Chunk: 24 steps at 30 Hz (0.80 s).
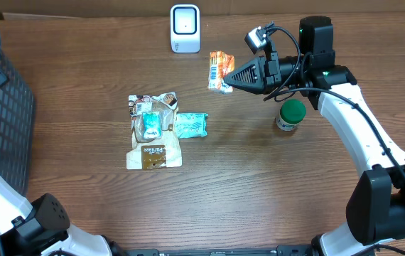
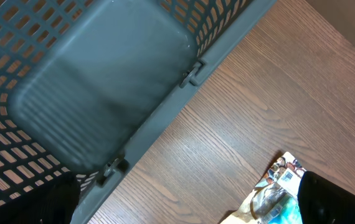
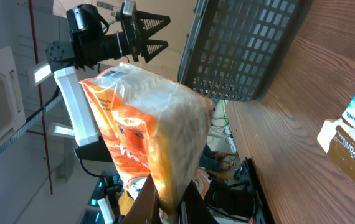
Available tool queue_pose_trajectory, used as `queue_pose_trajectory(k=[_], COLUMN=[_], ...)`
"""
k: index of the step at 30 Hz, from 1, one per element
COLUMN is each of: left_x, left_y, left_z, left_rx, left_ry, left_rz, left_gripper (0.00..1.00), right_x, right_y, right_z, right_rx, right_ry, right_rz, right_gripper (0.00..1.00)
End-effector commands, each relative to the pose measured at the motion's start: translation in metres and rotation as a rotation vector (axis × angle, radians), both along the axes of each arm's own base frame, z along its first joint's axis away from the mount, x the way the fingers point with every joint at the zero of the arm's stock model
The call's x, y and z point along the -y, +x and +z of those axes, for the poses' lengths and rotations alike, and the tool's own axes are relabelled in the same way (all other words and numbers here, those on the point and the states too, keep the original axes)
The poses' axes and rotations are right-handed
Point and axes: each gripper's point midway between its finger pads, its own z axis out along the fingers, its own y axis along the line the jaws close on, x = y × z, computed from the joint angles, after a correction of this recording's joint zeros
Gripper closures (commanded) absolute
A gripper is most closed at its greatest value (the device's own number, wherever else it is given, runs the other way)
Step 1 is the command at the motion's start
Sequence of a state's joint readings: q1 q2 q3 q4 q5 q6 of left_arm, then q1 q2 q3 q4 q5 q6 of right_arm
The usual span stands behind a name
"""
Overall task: Scan the item barcode
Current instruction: 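Lift the tissue pack and carry it up toward the scanner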
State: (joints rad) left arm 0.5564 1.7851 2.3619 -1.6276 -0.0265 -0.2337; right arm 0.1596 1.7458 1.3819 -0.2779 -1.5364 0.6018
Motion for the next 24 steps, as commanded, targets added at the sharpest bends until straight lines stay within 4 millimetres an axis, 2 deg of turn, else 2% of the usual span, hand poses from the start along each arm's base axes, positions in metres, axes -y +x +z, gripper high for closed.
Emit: queue_pose_trajectory(k=[1,4,6,11,14,16,18,24], left_x=[0.001,0.001,0.001,0.001,0.001,0.001,0.001,0.001], left_y=[-0.001,-0.001,-0.001,-0.001,-0.001,-0.001,-0.001,-0.001], left_z=[0.000,0.000,0.000,0.000,0.000,0.000,0.000,0.000], left_rx=[0.004,0.004,0.004,0.004,0.004,0.004,0.004,0.004], left_ry=[-0.004,-0.004,-0.004,-0.004,-0.004,-0.004,-0.004,-0.004], left_rz=[0.008,0.008,0.008,0.008,0.008,0.008,0.008,0.008], left_gripper=[0.00,0.00,0.00,0.00,0.00,0.01,0.01,0.00], right_x=[0.000,-0.001,-0.002,0.008,0.017,0.020,0.023,0.043], right_y=[-0.007,0.000,0.005,0.005,0.002,0.005,0.014,0.064], right_z=[0.017,-0.001,-0.025,-0.100,-0.123,-0.120,-0.104,-0.027], right_rx=[0.069,0.036,-0.002,-0.103,-0.125,-0.109,-0.072,0.145], right_ry=[0.020,-0.036,-0.116,-0.493,-0.652,-0.711,-0.733,-0.885], right_rz=[0.017,-0.048,-0.112,-0.271,-0.312,-0.337,-0.369,-0.591], right_gripper=[0.96,0.96,0.96,0.96,0.96,0.96,0.96,0.96])
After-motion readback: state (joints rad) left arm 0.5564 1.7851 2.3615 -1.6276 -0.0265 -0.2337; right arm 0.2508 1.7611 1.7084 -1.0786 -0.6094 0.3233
